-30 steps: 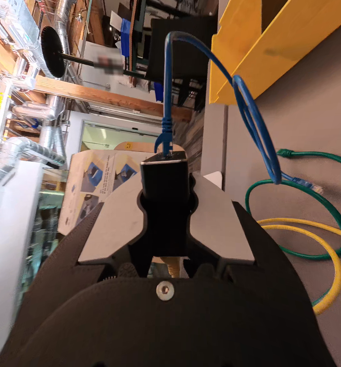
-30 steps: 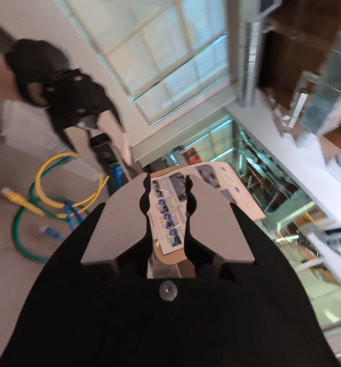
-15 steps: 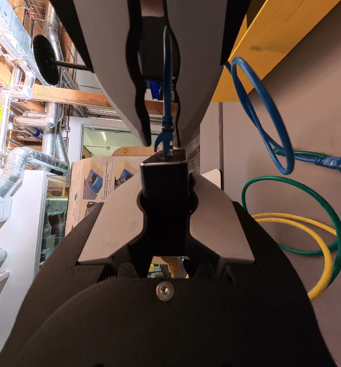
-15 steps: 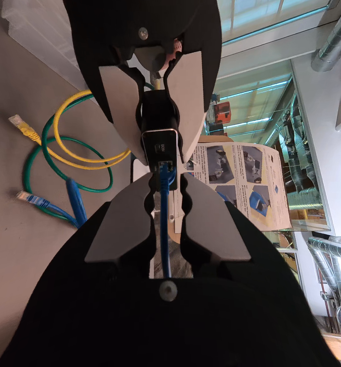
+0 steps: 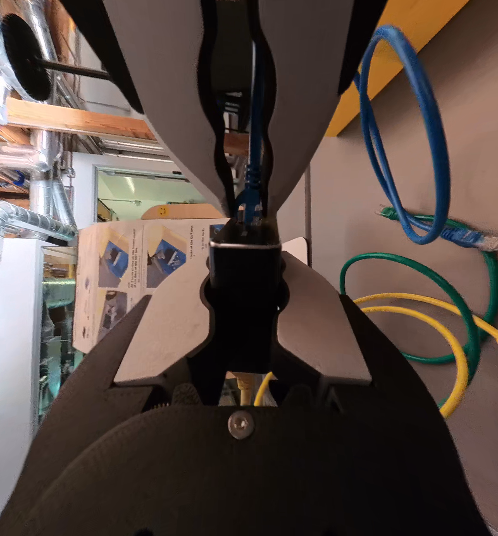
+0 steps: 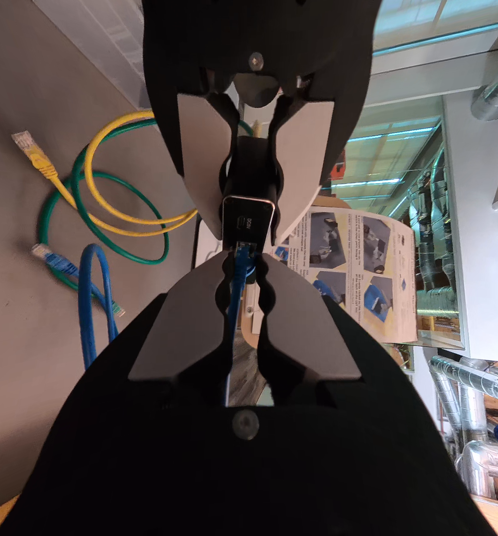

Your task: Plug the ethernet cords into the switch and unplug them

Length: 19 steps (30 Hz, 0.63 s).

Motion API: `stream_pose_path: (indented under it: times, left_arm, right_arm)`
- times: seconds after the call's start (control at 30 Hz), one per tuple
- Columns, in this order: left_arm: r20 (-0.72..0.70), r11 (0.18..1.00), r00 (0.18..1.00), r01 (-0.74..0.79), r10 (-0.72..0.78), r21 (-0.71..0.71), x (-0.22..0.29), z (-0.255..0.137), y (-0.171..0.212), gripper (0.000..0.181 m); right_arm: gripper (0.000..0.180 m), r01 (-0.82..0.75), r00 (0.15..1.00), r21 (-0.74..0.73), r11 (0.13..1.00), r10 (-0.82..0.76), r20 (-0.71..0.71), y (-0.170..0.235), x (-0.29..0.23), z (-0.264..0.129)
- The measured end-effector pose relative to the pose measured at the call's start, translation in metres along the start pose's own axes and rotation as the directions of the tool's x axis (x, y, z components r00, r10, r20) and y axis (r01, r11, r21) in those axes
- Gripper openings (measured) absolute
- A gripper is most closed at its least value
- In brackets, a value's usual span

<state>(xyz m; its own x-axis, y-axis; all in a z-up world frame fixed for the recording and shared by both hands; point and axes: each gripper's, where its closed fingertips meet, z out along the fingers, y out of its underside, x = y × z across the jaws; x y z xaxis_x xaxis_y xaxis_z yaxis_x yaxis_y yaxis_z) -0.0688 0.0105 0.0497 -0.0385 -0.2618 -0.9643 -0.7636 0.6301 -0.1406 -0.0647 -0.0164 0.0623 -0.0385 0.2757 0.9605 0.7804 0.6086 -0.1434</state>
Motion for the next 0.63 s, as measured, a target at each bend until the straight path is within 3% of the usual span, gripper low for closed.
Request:
stream_pose_path:
  times: [0.63]
  left_arm:
    - [-0.194,0.995,0.976,0.097,-0.094,0.005,0.047,0.036,0.001,0.039]
  right_arm:
    - [0.015,-0.046,0.951,-0.16,0.986,0.092,0.294,0.032,-0.048,0.001]
